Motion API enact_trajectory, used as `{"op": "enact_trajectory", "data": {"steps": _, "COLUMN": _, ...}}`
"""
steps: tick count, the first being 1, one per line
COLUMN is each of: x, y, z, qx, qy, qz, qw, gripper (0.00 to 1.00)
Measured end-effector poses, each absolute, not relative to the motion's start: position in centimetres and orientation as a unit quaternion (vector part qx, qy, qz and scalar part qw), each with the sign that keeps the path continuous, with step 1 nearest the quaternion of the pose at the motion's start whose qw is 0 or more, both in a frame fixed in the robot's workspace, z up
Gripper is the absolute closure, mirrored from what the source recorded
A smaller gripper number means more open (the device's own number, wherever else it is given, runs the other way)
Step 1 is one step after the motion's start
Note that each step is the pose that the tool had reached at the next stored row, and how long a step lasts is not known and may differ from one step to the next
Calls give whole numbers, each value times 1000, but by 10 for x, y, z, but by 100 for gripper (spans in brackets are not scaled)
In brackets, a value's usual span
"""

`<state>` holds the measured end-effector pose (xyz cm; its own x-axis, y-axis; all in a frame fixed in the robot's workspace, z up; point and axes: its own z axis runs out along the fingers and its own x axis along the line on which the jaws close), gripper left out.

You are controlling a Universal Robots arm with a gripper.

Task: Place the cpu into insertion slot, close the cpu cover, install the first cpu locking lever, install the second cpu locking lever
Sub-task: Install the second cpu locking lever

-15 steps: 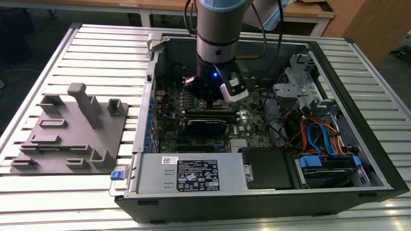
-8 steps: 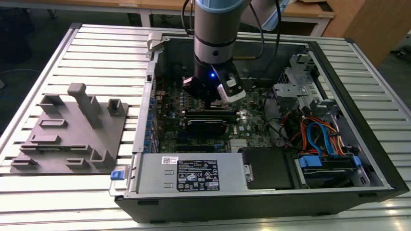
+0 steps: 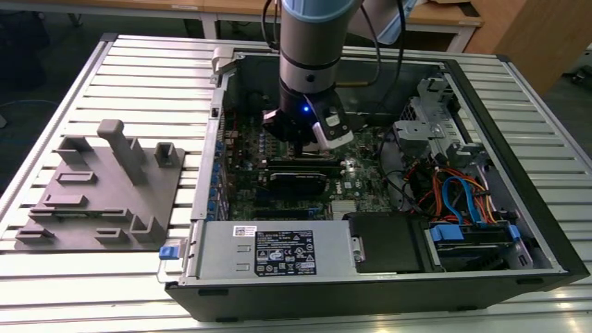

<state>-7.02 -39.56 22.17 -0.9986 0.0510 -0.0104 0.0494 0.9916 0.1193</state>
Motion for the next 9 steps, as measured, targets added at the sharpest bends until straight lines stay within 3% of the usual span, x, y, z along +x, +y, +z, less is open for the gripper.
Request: {"op": "enact_trajectory", "data": {"steps": 9, "x": -71, "y": -407, "z": 221, "qx": 25, "qy": 997, "qz": 75, "qw": 5, "gripper": 90}}
